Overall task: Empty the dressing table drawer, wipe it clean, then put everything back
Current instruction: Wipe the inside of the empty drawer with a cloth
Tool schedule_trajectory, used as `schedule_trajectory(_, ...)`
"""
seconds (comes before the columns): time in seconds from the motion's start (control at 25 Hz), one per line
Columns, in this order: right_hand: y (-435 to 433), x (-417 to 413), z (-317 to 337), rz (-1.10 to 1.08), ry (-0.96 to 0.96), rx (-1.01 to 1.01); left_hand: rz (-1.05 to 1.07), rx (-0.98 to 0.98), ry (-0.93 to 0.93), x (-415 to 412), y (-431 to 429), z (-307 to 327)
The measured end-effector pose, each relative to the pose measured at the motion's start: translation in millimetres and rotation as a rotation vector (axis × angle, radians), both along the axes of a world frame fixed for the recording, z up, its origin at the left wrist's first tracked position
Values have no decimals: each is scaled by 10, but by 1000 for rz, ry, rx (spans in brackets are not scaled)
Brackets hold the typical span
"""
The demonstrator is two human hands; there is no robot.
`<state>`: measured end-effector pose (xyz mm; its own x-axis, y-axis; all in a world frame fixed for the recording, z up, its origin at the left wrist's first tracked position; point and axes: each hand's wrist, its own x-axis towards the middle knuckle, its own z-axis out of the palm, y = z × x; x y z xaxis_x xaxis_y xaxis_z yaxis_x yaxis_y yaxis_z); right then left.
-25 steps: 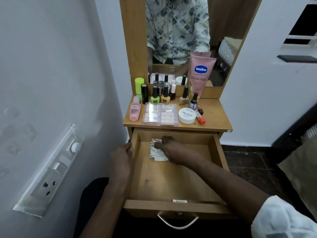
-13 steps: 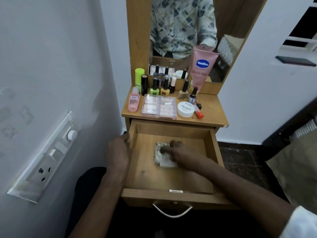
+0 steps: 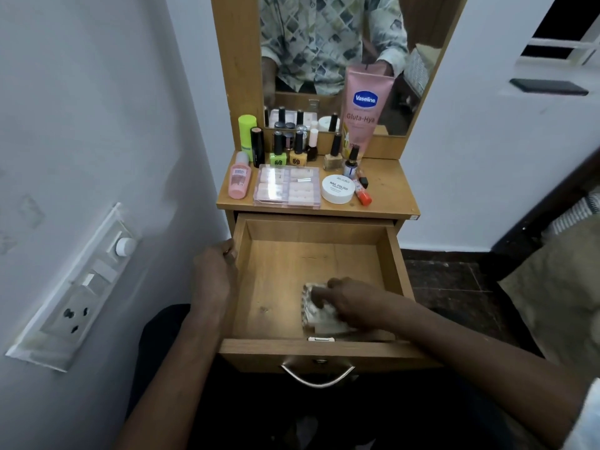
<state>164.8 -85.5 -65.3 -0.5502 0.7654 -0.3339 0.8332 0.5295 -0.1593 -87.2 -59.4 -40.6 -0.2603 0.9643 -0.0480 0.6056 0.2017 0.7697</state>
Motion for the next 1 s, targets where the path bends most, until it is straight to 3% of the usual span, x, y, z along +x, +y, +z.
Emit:
schedule_trajectory(0.12, 481, 82, 35, -133, -83, 310, -24, 9, 14, -26, 11, -8)
schedule_trajectory(0.2, 666, 177, 68, -131, -132, 309, -30, 17, 40, -43, 31, -36)
schedule_trajectory(0.28, 543, 226, 101, -50, -132, 169, -16, 6, 44, -26, 37, -33)
schedule_trajectory(0.4, -39, 251, 140, 6, -35, -216, -20, 11, 54, -10, 44, -51)
schedule_trajectory(0.48, -276, 278, 107, -4, -38, -275, -29, 13, 58, -13, 46, -67)
schedule_trajectory(0.56, -225, 293, 100, -81, -59, -191, -41, 22, 41, -5, 56, -82)
schedule_trajectory(0.72, 370, 326, 52, -177, -194, 204, -48, 15, 59, -18, 54, -76)
schedule_trajectory(0.84, 631, 439, 110, -139, -243, 281, -43, 17, 30, 10, 36, -31)
schedule_trajectory(0.92, 513, 496, 138, -80, -249, 196, -41, 16, 19, 16, 1, -31)
schedule_trajectory(1.0, 204, 469, 115, -45, -225, -61, -43, 20, 21, 17, -8, -57)
